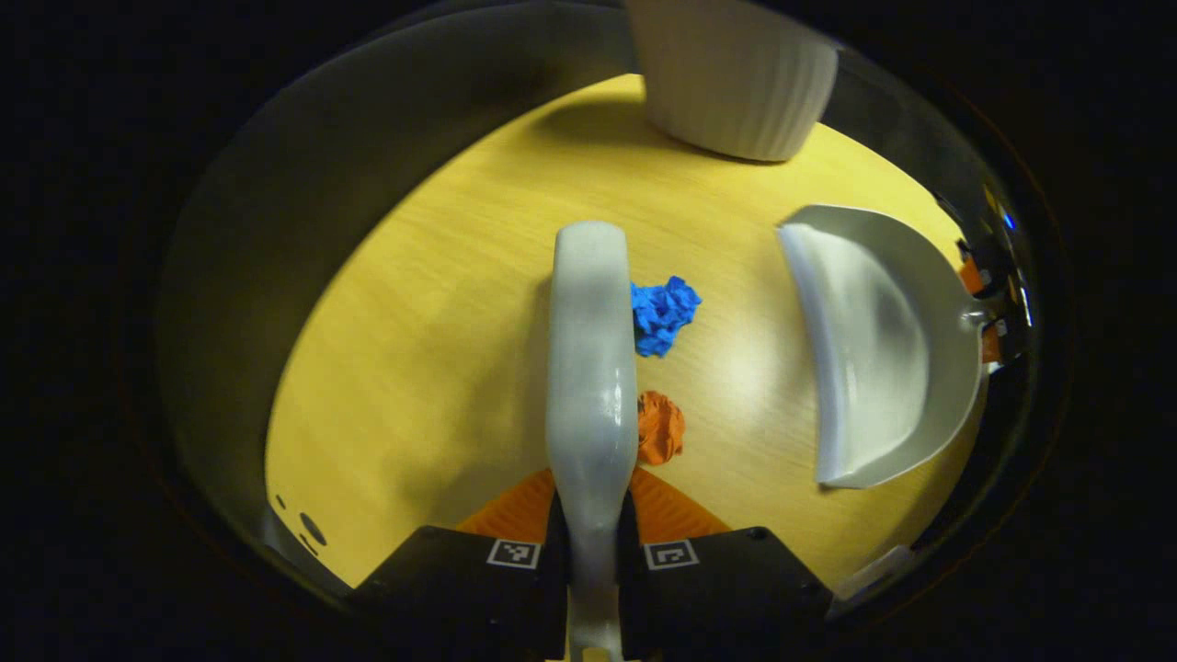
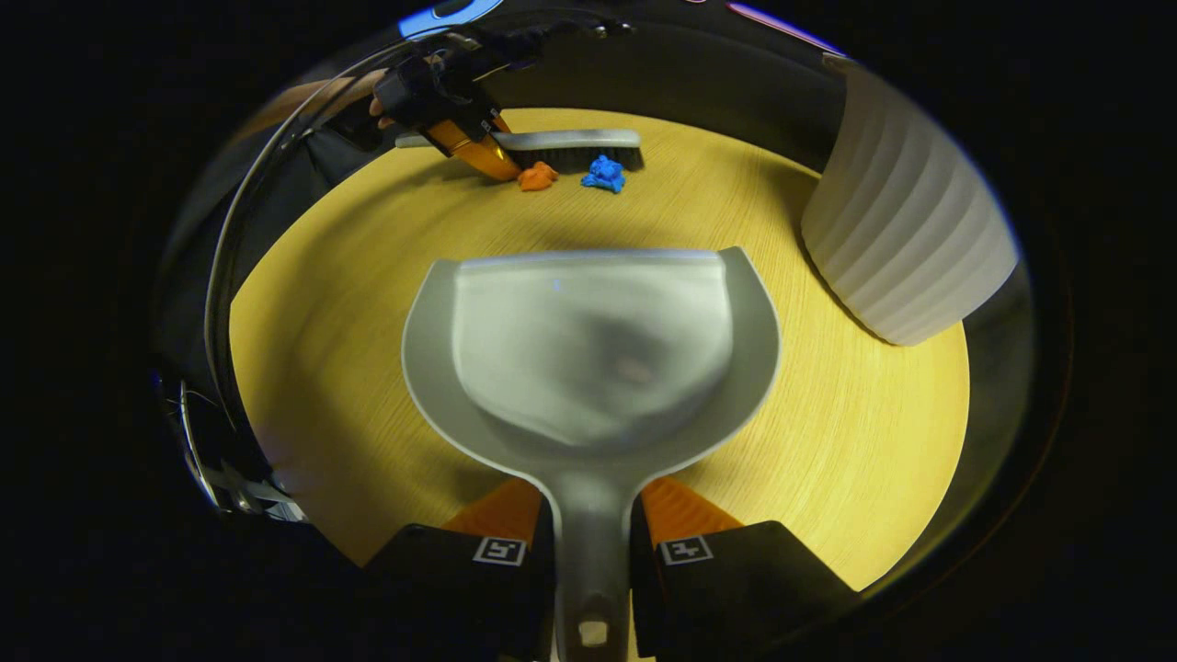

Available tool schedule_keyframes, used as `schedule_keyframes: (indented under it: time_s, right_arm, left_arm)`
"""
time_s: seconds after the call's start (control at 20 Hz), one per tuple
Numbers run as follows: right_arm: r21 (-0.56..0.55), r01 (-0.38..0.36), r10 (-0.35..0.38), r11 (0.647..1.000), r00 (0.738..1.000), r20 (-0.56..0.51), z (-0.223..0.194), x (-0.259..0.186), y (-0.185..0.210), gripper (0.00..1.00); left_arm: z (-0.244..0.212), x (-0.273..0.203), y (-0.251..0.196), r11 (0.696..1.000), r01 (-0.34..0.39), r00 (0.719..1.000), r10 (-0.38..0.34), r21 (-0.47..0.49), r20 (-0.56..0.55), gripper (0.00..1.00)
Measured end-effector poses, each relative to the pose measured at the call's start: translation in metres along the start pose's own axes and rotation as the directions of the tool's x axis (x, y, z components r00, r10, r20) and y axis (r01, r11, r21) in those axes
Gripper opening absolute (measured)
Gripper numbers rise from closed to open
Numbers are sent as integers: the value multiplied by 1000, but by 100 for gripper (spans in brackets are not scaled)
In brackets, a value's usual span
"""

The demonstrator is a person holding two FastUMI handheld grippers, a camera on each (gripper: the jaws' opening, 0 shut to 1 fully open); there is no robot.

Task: Pick up the small broom and dustpan from the desktop, sweep the trash into the dustpan with the broom, and then empty the trash into the garbage bin.

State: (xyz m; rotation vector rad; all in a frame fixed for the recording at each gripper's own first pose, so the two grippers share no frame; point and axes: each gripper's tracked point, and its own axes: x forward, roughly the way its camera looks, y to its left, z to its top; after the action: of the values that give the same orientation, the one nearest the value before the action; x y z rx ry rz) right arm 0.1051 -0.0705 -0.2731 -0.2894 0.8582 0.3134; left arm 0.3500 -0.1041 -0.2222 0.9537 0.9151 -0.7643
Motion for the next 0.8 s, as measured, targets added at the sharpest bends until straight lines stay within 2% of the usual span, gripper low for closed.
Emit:
schedule_keyframes:
  time_s: [0.05,0.1,0.2,0.3,0.4,0.45,0.5,0.6,0.7,0.75,0.8]
  right_arm:
    - [-2,-2,2,1000,1000,-2,-1,0,-1,38]
    - [-2,-4,4,1000,1000,0,0,-1,-1,38]
    - [-7,-1,1,1000,1000,3,0,-1,0,38]
    - [-3,-1,1,1000,1000,4,-3,-1,0,38]
    - [3,-2,2,1000,1000,11,-2,-1,0,38]
    - [12,1,-1,1000,1000,18,-3,-1,2,41]
    - [11,-2,2,1000,1000,25,-4,-2,2,34]
    - [-23,9,-8,1000,999,37,-5,-3,2,37]
    - [-26,7,-6,1000,999,43,-11,-1,-1,38]
    - [-7,-1,1,1000,999,45,-12,3,-2,41]
    - [10,-6,6,1000,999,46,-14,4,-3,37]
  left_arm:
    - [1,-2,-16,999,36,999,-36,17,-10,24]
    - [5,-2,-34,998,67,998,-67,15,-15,27]
    - [11,-10,-76,990,138,990,-139,-31,-28,29]
    - [6,-12,-104,976,206,978,-208,-73,-22,27]
    - [3,-18,-129,954,260,965,-264,-152,-5,27]
    - [1,-24,-140,935,291,955,-296,-201,8,27]
    - [2,-29,-147,921,315,948,-315,-230,35,24]
    - [6,-34,-157,912,317,948,-310,-261,68,27]
    - [6,-39,-150,922,248,969,-234,-298,84,27]
    - [7,-47,-147,918,233,972,-211,-322,105,27]
    - [9,-55,-149,909,232,971,-195,-346,140,29]
